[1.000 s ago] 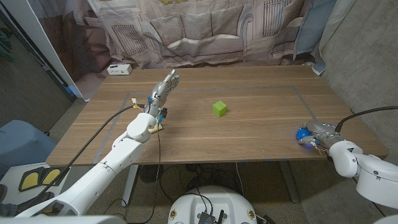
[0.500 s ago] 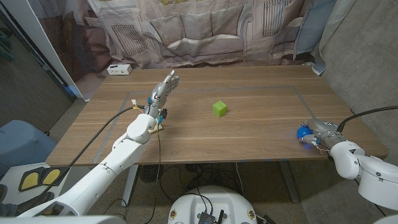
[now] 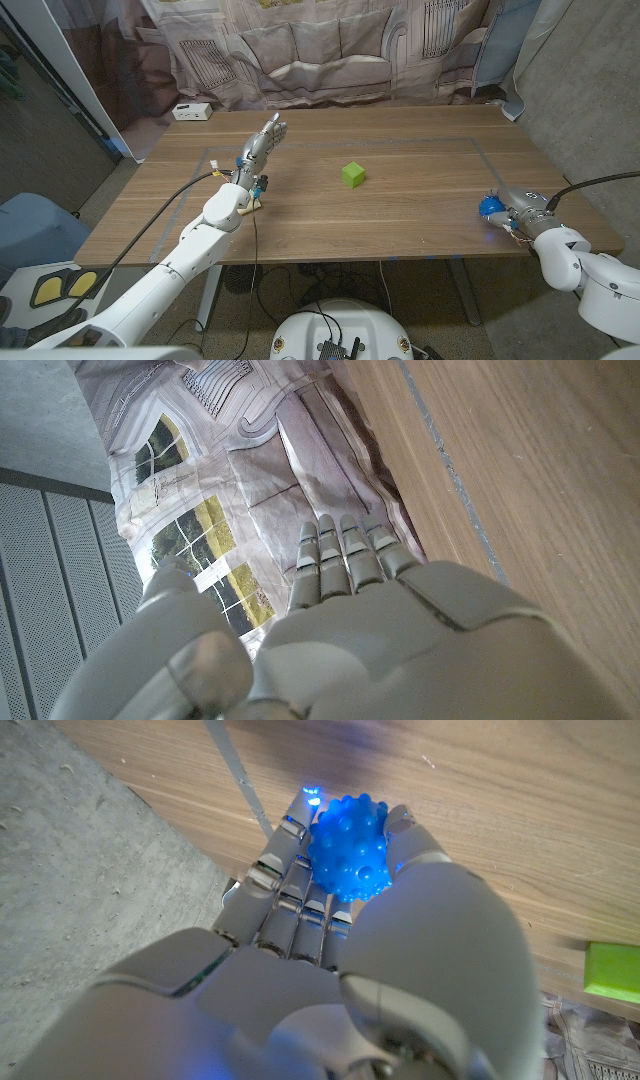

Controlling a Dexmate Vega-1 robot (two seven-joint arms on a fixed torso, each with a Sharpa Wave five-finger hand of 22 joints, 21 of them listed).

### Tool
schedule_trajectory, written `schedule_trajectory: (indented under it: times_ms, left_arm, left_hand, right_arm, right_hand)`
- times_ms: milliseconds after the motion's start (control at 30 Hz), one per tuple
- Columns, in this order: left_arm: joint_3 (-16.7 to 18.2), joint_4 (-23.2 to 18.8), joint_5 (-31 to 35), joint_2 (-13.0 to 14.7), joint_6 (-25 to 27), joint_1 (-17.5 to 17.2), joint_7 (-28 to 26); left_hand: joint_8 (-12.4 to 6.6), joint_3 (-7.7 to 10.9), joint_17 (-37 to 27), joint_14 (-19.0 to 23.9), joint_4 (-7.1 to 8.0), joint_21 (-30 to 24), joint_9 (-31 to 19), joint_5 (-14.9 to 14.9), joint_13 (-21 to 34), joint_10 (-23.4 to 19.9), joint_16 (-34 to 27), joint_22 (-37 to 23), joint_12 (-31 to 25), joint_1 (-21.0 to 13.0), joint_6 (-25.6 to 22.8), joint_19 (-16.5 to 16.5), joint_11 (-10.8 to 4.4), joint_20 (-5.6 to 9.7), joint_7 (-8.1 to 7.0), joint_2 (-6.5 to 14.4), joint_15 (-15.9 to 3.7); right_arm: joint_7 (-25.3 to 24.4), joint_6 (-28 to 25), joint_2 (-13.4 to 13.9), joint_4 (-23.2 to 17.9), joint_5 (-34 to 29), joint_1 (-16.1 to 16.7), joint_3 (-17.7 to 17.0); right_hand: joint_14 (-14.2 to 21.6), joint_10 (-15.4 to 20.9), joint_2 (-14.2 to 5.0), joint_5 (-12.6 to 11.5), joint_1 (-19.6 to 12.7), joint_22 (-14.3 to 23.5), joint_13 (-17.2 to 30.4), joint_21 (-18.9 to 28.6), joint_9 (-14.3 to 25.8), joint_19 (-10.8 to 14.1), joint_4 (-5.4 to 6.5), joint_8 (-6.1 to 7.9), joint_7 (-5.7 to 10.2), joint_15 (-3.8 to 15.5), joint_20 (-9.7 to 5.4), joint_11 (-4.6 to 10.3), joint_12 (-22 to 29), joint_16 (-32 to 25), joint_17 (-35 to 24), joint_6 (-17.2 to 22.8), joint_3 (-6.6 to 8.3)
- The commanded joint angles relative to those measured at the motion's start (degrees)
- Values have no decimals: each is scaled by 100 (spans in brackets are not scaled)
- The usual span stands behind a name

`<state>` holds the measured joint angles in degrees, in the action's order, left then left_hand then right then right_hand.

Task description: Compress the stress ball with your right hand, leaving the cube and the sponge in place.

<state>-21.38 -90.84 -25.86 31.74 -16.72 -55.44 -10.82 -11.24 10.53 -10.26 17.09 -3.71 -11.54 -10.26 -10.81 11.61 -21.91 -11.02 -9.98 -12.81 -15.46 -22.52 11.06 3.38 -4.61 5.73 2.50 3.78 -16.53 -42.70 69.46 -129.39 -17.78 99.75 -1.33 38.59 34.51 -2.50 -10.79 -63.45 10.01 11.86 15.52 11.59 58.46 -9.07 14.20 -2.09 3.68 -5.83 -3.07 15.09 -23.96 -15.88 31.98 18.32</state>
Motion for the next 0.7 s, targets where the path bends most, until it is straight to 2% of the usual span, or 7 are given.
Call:
schedule_trajectory:
  times_ms: [33, 167, 500, 700]
  left_arm:
    - [14, -29, 8, 16, -2, -3, -1]
    - [23, -49, 10, 21, -3, -19, -15]
    - [43, -56, 25, 11, -56, -48, -41]
    - [43, -38, 17, 6, -56, -48, -33]
  left_hand:
    - [6, 16, -11, 53, -53, 15, -27, 11, 6, -52, 8, -33, 14, -29, -35, 15, -4, -37, 2, 46, 12]
    - [8, 16, -11, 51, -55, 15, -27, 12, 6, -47, 10, -33, 17, -29, -32, 17, 4, -36, 6, 48, 11]
    - [12, 17, -10, 53, -63, 13, -27, 13, 7, -50, 10, -33, 19, -28, -34, 21, -5, -27, 3, 52, 3]
    - [13, 17, -10, 60, -66, 14, -27, 13, 7, -56, 8, -33, 18, -27, -34, 18, -1, -30, 2, 55, 2]
  right_arm:
    - [-389, 466, -551, -42, -471, 304, -313]
    - [-712, 822, -858, 48, -681, 334, -359]
    - [-941, 1251, -1344, 156, -1085, 279, -413]
    - [-1493, 1773, -1710, 402, -1354, 198, -368]
  right_hand:
    - [95, 90, -11, -7, -35, 19, 22, 3, 31, 53, 48, -10, 30, 239, -26, -19, 9, -7, -31, 71, -30]
    - [144, 152, -22, -14, -53, 21, 23, 6, 31, 74, 49, -6, 36, 249, -34, -8, 22, -16, -32, 118, -40]
    - [170, 178, -27, -27, -62, 23, 23, 4, 32, 90, 60, -9, 16, 243, -44, -17, 13, 10, -16, 169, -57]
    - [169, 187, -36, -31, -8, 23, 24, -3, 31, 88, 102, -14, 3, 228, -46, -40, 3, 38, -5, 200, -84]
